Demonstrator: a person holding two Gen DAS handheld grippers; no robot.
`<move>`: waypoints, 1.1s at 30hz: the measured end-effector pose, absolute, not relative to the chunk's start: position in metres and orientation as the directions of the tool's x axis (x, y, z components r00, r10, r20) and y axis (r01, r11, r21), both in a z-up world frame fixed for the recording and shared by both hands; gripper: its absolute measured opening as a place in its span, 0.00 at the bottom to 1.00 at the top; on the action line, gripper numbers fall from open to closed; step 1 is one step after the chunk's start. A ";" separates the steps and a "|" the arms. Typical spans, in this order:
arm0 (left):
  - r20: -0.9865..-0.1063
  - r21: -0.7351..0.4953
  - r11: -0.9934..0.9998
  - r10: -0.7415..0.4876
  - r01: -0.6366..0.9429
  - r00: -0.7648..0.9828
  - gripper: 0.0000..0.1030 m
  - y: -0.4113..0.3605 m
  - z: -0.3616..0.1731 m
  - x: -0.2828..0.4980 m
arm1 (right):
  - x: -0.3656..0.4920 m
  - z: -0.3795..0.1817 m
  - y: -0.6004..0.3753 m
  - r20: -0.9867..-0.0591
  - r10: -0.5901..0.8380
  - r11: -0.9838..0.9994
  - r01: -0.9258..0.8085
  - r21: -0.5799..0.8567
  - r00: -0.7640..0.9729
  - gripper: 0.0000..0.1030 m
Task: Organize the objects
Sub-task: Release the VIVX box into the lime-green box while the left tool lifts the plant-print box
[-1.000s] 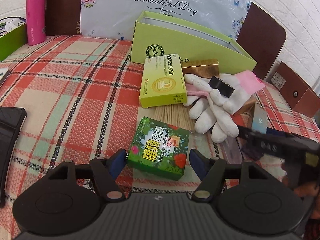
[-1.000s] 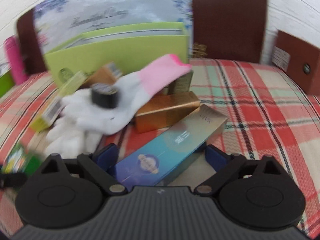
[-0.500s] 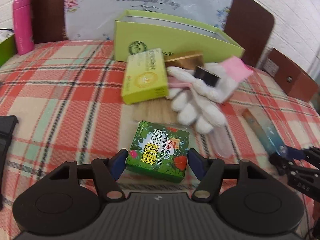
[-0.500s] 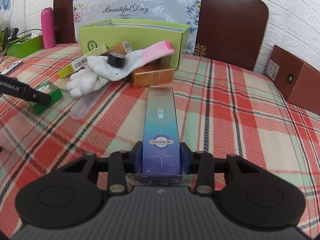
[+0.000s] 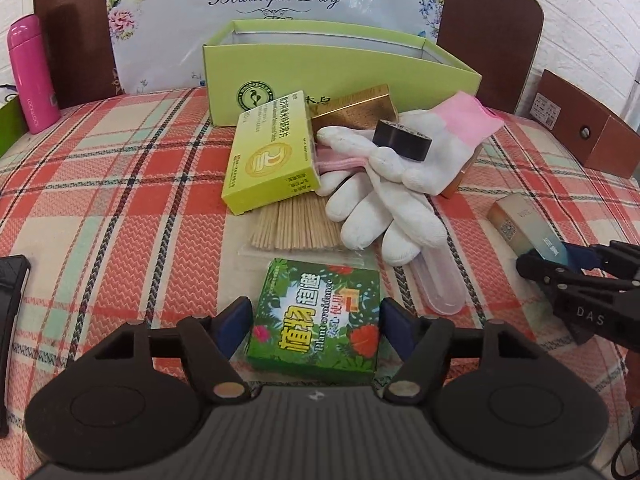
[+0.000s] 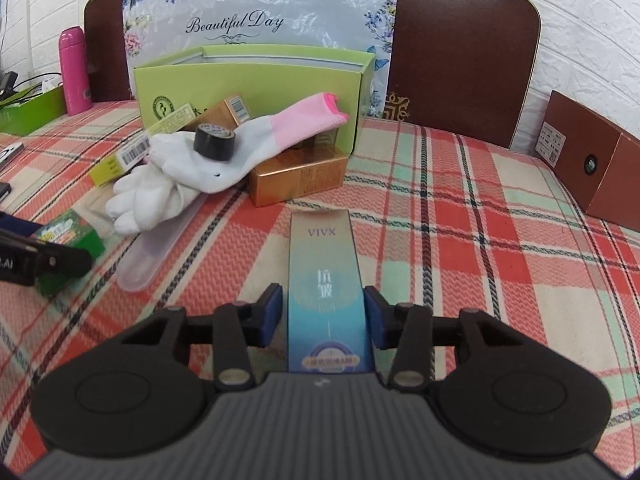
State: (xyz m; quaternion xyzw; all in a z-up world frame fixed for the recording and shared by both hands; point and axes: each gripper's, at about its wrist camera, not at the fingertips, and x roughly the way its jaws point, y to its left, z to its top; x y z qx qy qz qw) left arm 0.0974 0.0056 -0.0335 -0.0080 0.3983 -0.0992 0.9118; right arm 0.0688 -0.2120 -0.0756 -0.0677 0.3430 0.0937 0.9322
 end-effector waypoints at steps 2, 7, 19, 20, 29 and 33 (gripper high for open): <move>-0.721 -0.088 0.980 -0.186 0.178 0.667 0.70 0.004 -0.035 0.097 | 0.070 -0.077 -0.214 -0.655 0.138 0.974 -0.220 -0.044 0.743 0.43; -0.710 -0.044 0.976 -0.182 0.214 0.680 0.62 -0.003 -0.035 0.091 | 0.065 -0.077 -0.222 -0.660 0.176 0.973 -0.230 0.005 0.730 0.38; -0.634 -0.202 0.942 -0.334 0.267 0.698 0.61 0.020 0.009 0.083 | 0.035 -0.037 -0.223 -0.602 0.395 0.912 -0.373 0.169 0.694 0.37; -0.616 -0.215 0.940 -0.341 0.265 0.710 0.61 0.022 0.016 0.086 | 0.037 -0.030 -0.221 -0.585 0.405 0.908 -0.382 0.170 0.703 0.37; -0.441 -0.318 0.928 -0.324 0.192 0.837 0.61 0.039 0.076 0.134 | 0.085 0.016 -0.198 -0.466 0.449 0.884 -0.453 0.111 0.762 0.37; -0.392 -0.348 0.925 -0.291 0.152 0.873 0.61 0.037 0.096 0.168 | 0.123 0.027 -0.184 -0.438 0.432 0.887 -0.459 0.050 0.788 0.37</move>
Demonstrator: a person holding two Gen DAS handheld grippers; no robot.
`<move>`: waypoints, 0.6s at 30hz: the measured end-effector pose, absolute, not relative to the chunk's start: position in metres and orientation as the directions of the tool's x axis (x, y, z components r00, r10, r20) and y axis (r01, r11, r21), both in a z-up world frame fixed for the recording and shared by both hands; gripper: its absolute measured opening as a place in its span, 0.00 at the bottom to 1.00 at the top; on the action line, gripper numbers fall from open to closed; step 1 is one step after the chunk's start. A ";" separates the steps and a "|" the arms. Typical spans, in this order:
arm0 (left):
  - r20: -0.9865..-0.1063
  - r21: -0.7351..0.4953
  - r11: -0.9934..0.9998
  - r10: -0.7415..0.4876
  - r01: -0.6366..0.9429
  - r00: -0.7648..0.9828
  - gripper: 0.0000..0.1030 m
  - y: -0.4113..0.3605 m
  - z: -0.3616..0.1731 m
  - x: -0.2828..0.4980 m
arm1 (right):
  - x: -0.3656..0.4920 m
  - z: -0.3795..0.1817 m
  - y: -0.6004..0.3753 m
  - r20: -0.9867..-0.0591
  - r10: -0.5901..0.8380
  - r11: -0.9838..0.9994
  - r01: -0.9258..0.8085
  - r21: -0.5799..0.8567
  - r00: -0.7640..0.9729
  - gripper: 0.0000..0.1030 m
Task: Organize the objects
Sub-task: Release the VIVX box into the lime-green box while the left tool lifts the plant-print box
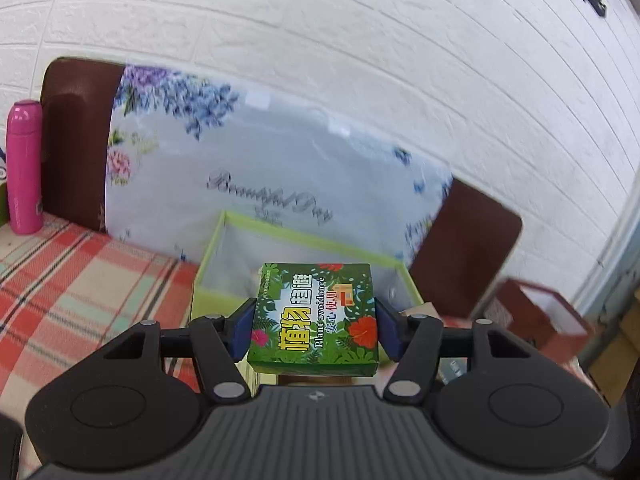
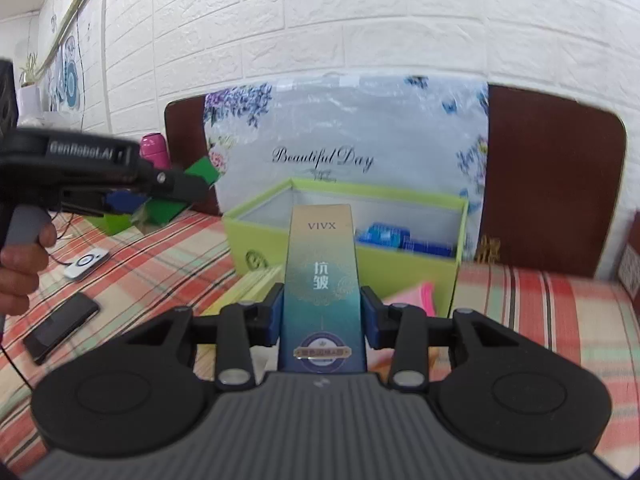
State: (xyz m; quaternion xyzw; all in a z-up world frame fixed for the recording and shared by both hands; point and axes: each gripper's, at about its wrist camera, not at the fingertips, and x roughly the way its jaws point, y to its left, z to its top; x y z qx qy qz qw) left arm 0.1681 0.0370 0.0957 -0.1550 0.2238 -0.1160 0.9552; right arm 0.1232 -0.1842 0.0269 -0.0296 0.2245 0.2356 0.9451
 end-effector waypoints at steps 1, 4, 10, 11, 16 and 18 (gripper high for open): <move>-0.385 -0.351 0.925 -0.285 0.147 0.878 0.61 0.036 0.099 0.177 | 0.135 0.029 -0.180 -0.432 0.428 0.887 -0.460 0.034 0.794 0.37; -0.369 -0.359 0.925 -0.265 0.127 0.891 0.61 0.034 0.106 0.205 | 0.170 0.034 -0.168 -0.415 0.423 0.884 -0.467 -0.005 0.806 0.37; -0.369 -0.356 0.930 -0.226 0.088 0.902 0.61 0.031 0.104 0.257 | 0.247 0.029 -0.144 -0.415 0.399 0.879 -0.470 -0.082 0.818 0.37; -0.371 -0.357 0.931 -0.218 0.078 0.903 0.61 0.031 0.102 0.264 | 0.259 0.026 -0.139 -0.421 0.398 0.877 -0.473 -0.088 0.815 0.37; -0.378 -0.347 0.937 -0.166 0.027 0.911 0.71 0.025 0.078 0.290 | 0.304 0.001 -0.122 -0.481 0.414 0.863 -0.501 -0.061 0.773 0.37; -0.406 -0.291 0.957 -0.125 0.001 0.905 0.76 0.023 0.070 0.294 | 0.310 -0.010 -0.117 -0.498 0.411 0.859 -0.508 -0.069 0.764 0.47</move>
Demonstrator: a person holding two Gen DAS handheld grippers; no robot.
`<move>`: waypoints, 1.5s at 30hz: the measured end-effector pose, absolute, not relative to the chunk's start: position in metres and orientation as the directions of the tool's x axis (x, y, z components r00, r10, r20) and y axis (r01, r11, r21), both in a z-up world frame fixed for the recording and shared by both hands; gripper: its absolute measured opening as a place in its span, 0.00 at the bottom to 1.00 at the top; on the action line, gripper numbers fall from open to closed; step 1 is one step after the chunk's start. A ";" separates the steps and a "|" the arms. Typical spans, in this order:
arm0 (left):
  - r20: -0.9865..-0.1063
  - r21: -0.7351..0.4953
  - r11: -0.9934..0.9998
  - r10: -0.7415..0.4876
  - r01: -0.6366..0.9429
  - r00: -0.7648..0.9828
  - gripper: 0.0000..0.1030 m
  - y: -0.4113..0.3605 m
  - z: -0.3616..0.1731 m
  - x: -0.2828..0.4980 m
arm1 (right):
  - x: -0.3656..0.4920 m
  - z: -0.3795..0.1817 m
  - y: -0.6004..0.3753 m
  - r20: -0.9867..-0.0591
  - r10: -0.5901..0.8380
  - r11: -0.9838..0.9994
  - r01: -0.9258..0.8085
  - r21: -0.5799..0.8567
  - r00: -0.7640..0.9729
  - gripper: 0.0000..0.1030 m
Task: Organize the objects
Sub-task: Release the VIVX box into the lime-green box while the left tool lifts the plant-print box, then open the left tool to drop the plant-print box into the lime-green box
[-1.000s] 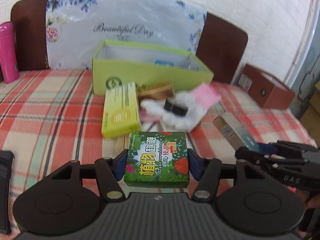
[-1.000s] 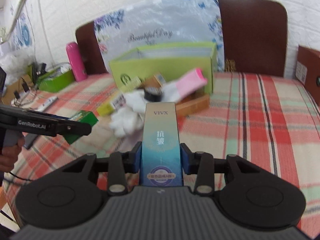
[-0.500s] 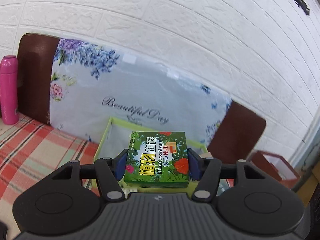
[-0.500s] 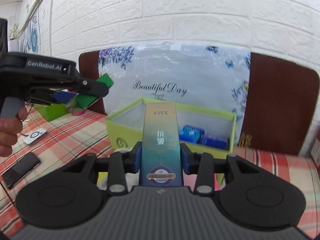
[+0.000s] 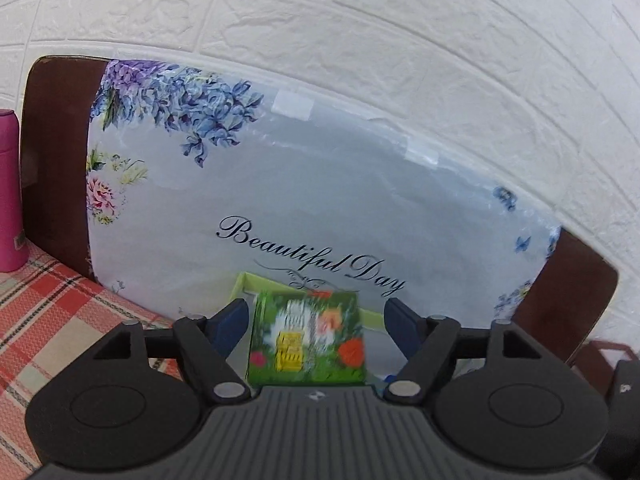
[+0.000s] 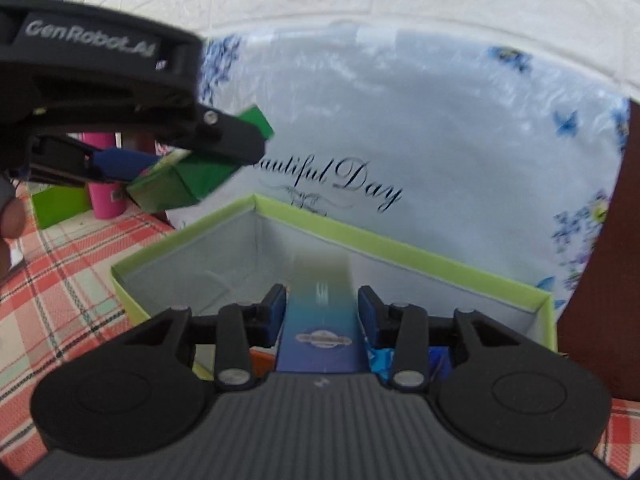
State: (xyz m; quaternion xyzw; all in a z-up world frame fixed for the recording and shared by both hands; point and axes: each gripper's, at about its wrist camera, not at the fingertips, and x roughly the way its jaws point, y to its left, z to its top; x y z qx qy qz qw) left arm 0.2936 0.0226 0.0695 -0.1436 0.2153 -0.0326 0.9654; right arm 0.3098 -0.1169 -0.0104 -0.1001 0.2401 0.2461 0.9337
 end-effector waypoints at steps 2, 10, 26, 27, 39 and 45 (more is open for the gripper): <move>-0.433 -0.294 0.956 -0.120 -0.014 0.893 0.76 0.027 0.062 0.294 | 0.307 -0.015 -0.118 -0.496 0.398 0.862 -0.500 -0.087 0.772 0.71; -0.449 -0.327 0.944 -0.121 -0.037 0.885 0.76 0.031 0.069 0.251 | 0.255 -0.003 -0.142 -0.422 0.343 0.891 -0.433 -0.137 0.839 0.99; -0.604 -0.323 0.945 -0.174 -0.039 0.778 0.76 0.033 0.011 0.121 | 0.091 -0.029 -0.166 -0.466 0.323 0.921 -0.387 -0.047 0.824 1.00; -0.616 -0.316 0.948 -0.172 -0.041 0.769 0.76 0.034 0.007 0.117 | 0.083 -0.035 -0.167 -0.477 0.332 0.919 -0.392 -0.029 0.814 1.00; -0.607 -0.303 0.952 -0.166 -0.033 0.777 0.76 0.040 -0.006 0.107 | 0.037 -0.065 -0.168 -0.549 0.346 0.922 -0.385 0.048 0.761 0.99; -0.551 -0.383 0.923 -0.208 -0.024 0.808 0.77 0.039 -0.002 0.161 | 0.031 -0.063 -0.175 -0.548 0.331 0.931 -0.361 0.055 0.769 0.99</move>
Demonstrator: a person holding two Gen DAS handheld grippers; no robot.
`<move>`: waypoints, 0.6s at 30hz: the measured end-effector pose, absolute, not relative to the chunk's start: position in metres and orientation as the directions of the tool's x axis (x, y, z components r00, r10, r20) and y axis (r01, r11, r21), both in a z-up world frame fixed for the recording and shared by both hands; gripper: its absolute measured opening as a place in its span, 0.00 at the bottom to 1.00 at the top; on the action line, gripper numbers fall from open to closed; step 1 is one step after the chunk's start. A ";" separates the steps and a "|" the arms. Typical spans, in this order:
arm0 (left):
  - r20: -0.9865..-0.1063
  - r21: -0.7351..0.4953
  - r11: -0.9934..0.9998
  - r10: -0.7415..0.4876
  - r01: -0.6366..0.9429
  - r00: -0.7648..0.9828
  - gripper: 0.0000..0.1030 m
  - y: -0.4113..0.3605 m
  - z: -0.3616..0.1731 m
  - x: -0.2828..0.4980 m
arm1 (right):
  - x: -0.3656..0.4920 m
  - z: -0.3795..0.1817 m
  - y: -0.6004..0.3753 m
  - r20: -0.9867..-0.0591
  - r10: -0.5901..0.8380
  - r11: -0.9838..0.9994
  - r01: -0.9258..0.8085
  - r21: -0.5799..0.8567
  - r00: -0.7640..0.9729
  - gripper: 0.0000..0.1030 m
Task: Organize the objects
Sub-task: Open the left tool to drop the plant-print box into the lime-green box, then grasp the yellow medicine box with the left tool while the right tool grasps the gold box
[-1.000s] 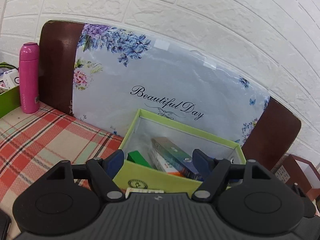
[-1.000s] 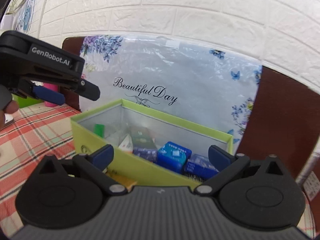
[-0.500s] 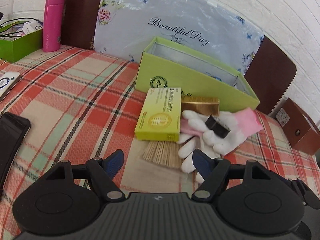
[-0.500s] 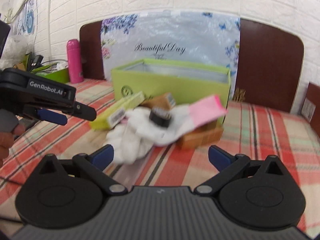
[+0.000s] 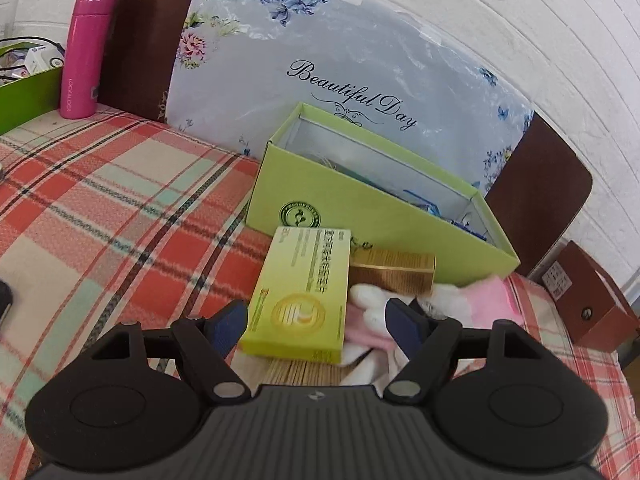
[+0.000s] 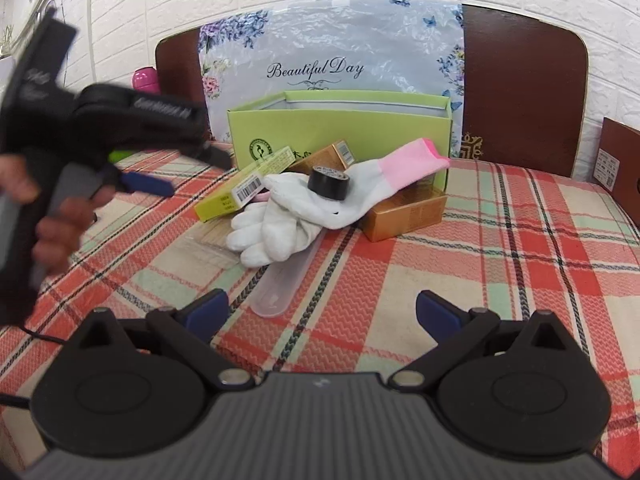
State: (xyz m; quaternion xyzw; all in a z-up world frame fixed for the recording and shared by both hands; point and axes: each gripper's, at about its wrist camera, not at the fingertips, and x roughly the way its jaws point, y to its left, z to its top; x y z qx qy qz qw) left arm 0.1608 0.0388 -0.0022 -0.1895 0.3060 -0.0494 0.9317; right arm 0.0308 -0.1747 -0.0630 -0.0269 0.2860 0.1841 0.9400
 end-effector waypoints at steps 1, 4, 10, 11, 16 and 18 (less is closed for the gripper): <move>-0.552 -0.383 0.924 -0.214 -0.017 0.806 0.77 0.037 -0.003 0.169 | 0.030 -0.064 -0.176 -0.552 0.328 0.932 -0.357 0.058 0.767 0.99; -0.589 -0.348 0.937 -0.188 -0.037 0.786 0.77 0.033 -0.009 0.191 | 0.029 -0.067 -0.178 -0.561 0.322 0.936 -0.346 0.067 0.763 0.99; -0.615 -0.341 0.940 -0.220 -0.005 0.757 0.66 0.046 -0.020 0.187 | 0.035 -0.064 -0.178 -0.555 0.320 0.936 -0.346 0.061 0.768 0.91; -0.621 -0.335 0.942 -0.223 0.003 0.751 0.65 0.048 -0.019 0.179 | 0.038 -0.064 -0.178 -0.553 0.322 0.935 -0.350 0.058 0.769 0.87; -0.618 -0.327 0.944 -0.251 0.047 0.745 0.46 0.057 -0.012 0.131 | 0.066 -0.055 -0.169 -0.540 0.320 0.926 -0.377 0.005 0.779 0.70; -0.621 -0.314 0.948 -0.241 0.045 0.745 0.47 0.060 -0.015 0.117 | 0.083 -0.048 -0.165 -0.520 0.321 0.922 -0.387 -0.020 0.791 0.66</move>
